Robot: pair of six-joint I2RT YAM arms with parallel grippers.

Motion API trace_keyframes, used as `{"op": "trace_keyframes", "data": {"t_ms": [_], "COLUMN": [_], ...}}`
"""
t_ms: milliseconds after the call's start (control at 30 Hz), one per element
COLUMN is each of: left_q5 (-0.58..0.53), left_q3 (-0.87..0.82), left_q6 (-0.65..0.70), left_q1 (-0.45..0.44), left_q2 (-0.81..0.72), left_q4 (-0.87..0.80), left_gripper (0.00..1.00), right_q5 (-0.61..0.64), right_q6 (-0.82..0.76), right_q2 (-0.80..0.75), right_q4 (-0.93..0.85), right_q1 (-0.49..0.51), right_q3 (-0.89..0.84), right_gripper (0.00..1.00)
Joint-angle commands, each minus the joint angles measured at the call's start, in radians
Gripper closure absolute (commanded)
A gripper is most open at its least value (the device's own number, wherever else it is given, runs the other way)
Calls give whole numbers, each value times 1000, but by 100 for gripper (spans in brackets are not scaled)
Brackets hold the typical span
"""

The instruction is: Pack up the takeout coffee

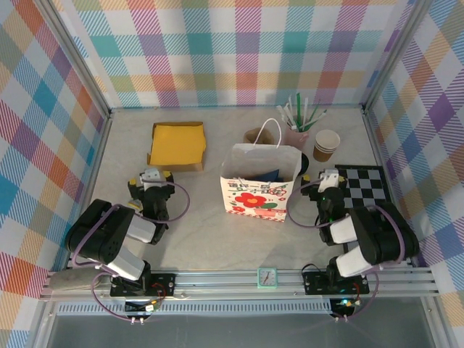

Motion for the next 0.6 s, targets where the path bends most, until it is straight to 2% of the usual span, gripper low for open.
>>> {"op": "trace_keyframes", "data": {"t_ms": [0,167,267,300,367,467,533,567], "left_q5": [107,180,337,337,318,351,427,449], "left_q3": [5,-27,-47,-30,13,129,196,194], "left_q6": [10,28,49,49,8,-48,-107,-116], "left_q1": [8,8,33,40,65,116,181,199], "left_q2": [10,34,76,88,59,33,31,31], "left_q4": [36,105,143,144,36,-221,-361,-358], "left_gripper": [0,0,0,0,0,0,0,0], "right_q5": [-82,-88,-90,-85,-89,-121,-165,-168], "right_q6": [-44,-44,-44,-38,-3,48,81,85], "right_q2": [14,75,42,39,14,13,10,9], "right_q4": [106,158,55,29,-109,-294,-347,-351], "right_q1": [-1,2,-2,-6,-30,-77,-115,-120], "right_q3": [27,40,68,82,133,228,253,254], "right_gripper": [1,1,1,1,1,1,1,1]}}
